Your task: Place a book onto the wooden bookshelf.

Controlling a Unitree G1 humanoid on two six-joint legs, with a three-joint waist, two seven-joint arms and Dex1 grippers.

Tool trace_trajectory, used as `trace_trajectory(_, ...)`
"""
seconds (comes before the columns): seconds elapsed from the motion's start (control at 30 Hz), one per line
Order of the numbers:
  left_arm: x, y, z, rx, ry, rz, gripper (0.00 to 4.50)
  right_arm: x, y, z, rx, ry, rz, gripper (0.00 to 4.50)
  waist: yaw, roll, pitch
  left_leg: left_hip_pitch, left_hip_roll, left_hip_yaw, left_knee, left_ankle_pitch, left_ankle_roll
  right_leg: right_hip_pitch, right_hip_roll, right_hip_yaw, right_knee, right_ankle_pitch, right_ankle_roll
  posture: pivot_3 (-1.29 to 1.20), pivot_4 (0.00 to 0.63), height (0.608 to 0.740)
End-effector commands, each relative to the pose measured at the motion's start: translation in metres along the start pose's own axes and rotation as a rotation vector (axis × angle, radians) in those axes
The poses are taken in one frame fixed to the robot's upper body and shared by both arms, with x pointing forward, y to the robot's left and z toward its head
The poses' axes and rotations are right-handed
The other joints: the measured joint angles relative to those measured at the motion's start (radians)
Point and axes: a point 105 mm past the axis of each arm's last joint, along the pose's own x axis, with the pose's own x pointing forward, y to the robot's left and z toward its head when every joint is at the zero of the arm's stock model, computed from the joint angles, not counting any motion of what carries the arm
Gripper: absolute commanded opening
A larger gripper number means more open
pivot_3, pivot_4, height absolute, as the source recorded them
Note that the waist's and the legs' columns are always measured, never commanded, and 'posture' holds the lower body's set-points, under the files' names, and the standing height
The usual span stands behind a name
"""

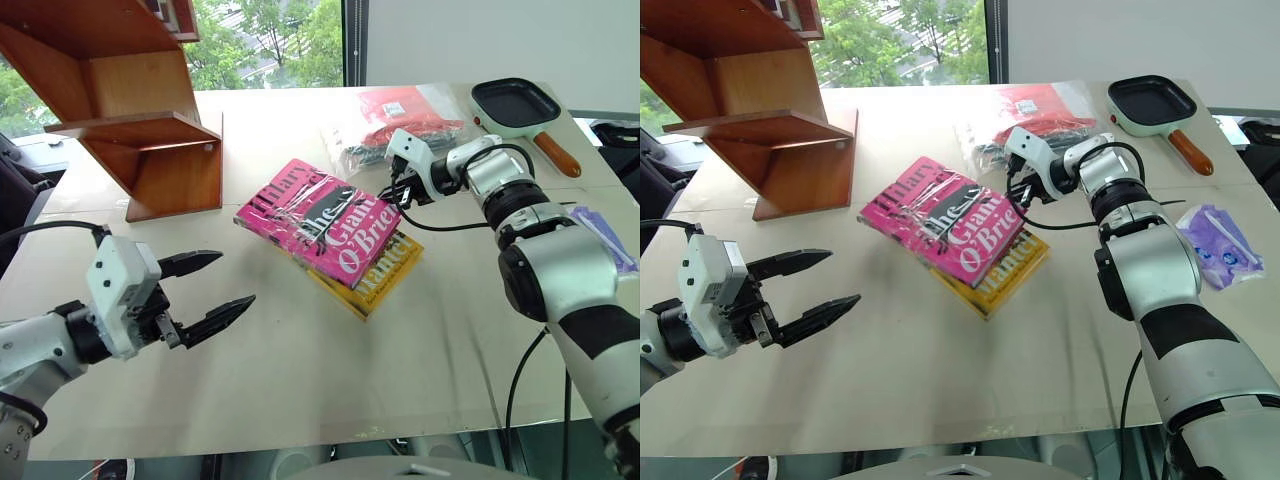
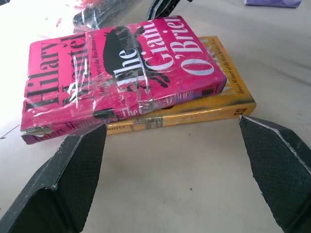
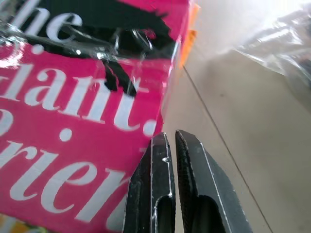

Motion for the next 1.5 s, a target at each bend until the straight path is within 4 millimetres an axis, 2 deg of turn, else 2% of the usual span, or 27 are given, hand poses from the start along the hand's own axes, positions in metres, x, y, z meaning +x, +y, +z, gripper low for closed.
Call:
trace_trajectory(0.03, -0.007, 0.004, 0.003, 0.025, -0.004, 0.034, 4.50, -0.004, 0.003, 0.029, -0.070, -0.060, 0.037, 0.06, 0.000, 0.000, 0.000, 0.000, 0.000, 0.000, 0.000, 0.000, 0.000, 0.000, 0.000, 0.000, 0.000, 0.000, 0.000, 0.00, 0.150, 0.720)
trace_trajectory(0.47, -0.011, 0.002, -0.006, -0.003, 0.009, 0.066, 4.50, 0.009, 0.030, 0.037, -0.102, -0.087, 0.207, 0.06, 0.002, 0.000, 0.000, 0.000, 0.000, 0.000, 0.000, 0.000, 0.000, 0.000, 0.000, 0.000, 0.000, 0.000, 0.000, 0.00, 0.150, 0.720)
trace_trajectory(0.63, -0.010, 0.003, -0.009, -0.012, 0.008, 0.069, 4.50, 0.011, 0.028, 0.035, -0.094, -0.097, 0.179, 0.06, 0.003, 0.000, 0.000, 0.000, 0.000, 0.000, 0.000, 0.000, 0.000, 0.000, 0.000, 0.000, 0.000, 0.000, 0.000, 0.00, 0.150, 0.720)
trace_trajectory(0.7, -0.011, 0.003, -0.010, -0.036, -0.005, 0.084, 4.50, 0.004, 0.018, 0.039, -0.099, -0.192, 0.096, 0.06, 0.003, 0.000, 0.000, 0.000, 0.000, 0.000, 0.000, 0.000, 0.000, 0.000, 0.000, 0.000, 0.000, 0.000, 0.000, 0.00, 0.150, 0.720)
trace_trajectory(0.77, -0.012, 0.003, -0.017, -0.084, 0.005, 0.115, 4.50, -0.011, 0.013, 0.041, -0.137, -0.302, 0.060, 0.06, 0.005, 0.000, 0.000, 0.000, 0.000, 0.000, 0.000, 0.000, 0.000, 0.000, 0.000, 0.000, 0.000, 0.000, 0.000, 0.00, 0.150, 0.720)
trace_trajectory(0.87, -0.011, 0.001, -0.024, -0.174, -0.012, 0.163, 4.50, -0.039, 0.014, 0.032, -0.195, -0.381, 0.056, 0.06, 0.013, 0.000, 0.000, -0.001, 0.000, -0.001, 0.000, 0.000, 0.000, 0.000, -0.001, -0.001, -0.001, 0.000, 0.000, 0.00, 0.150, 0.720)
trace_trajectory(0.97, -0.005, 0.002, -0.024, -0.327, -0.132, 0.231, 4.50, -0.067, 0.023, 0.020, -0.194, -0.404, 0.078, 0.06, 0.017, 0.000, 0.000, -0.002, -0.001, -0.001, 0.001, 0.000, 0.000, 0.000, -0.001, -0.001, -0.001, 0.000, 0.000, 0.00, 0.150, 0.720)
trace_trajectory(1.0, -0.001, 0.002, -0.026, -0.398, -0.172, 0.247, 4.50, -0.079, 0.030, 0.017, -0.173, -0.417, 0.105, 0.60, 0.018, 0.000, 0.000, -0.002, -0.001, -0.001, 0.001, 0.000, 0.000, 0.000, -0.001, -0.001, -0.001, 0.000, 0.000, 0.00, 0.150, 0.720)
trace_trajectory(1.03, 0.003, 0.003, -0.030, -0.473, -0.210, 0.264, 4.50, -0.090, 0.036, 0.015, -0.157, -0.430, 0.122, 0.86, 0.021, 0.000, 0.000, -0.002, 0.000, -0.001, 0.002, 0.000, 0.000, 0.000, -0.001, -0.001, -0.001, 0.000, 0.000, 0.00, 0.150, 0.720)
trace_trajectory(1.1, 0.018, 0.004, -0.043, -0.635, -0.248, 0.286, 4.50, -0.111, 0.054, 0.008, -0.105, -0.444, 0.155, 1.69, 0.028, 0.000, 0.000, -0.001, 0.000, -0.001, 0.003, 0.000, 0.000, 0.000, -0.001, -0.001, 0.001, 0.000, 0.000, 0.00, 0.150, 0.720)
trace_trajectory(1.13, 0.023, 0.006, -0.048, -0.718, -0.271, 0.295, 4.50, -0.118, 0.062, 0.006, -0.088, -0.445, 0.165, 2.38, 0.033, 0.000, -0.001, -0.001, 0.000, -0.001, 0.003, 0.000, 0.000, 0.000, -0.001, -0.001, 0.001, 0.000, 0.000, 0.00, 0.150, 0.720)
trace_trajectory(1.17, 0.031, 0.010, -0.055, -0.809, -0.297, 0.320, 4.50, -0.124, 0.071, 0.002, -0.067, -0.443, 0.171, 2.78, 0.035, -0.001, -0.001, -0.001, 0.000, -0.001, 0.003, 0.000, 0.000, 0.001, -0.001, -0.001, 0.002, 0.000, 0.000, 0.00, 0.150, 0.720)
trace_trajectory(1.27, 0.055, 0.018, -0.072, -1.047, -0.340, 0.339, 4.50, -0.136, 0.096, -0.008, -0.017, -0.438, 0.163, 4.37, 0.041, -0.004, -0.003, 0.002, 0.001, -0.002, 0.005, 0.000, 0.001, 0.004, -0.001, -0.002, 0.003, 0.000, 0.000, 0.00, 0.150, 0.720)
trace_trajectory(1.43, 0.083, 0.028, -0.083, -1.285, -0.367, 0.289, 4.50, -0.142, 0.127, -0.016, 0.010, -0.471, 0.093, 4.45, 0.057, -0.006, -0.004, 0.002, 0.000, -0.003, 0.010, -0.001, 0.001, 0.005, -0.001, -0.002, 0.006, 0.000, 0.000, 0.00, 0.150, 0.720)
trace_trajectory(1.5, 0.102, 0.024, -0.079, -1.351, -0.355, 0.179, 4.50, -0.144, 0.149, -0.024, 0.033, -0.485, 0.099, 4.45, 0.063, -0.007, -0.005, 0.002, 0.000, -0.003, 0.013, -0.001, 0.001, 0.006, -0.001, -0.002, 0.008, 0.000, 0.001, 0.00, 0.150, 0.720)
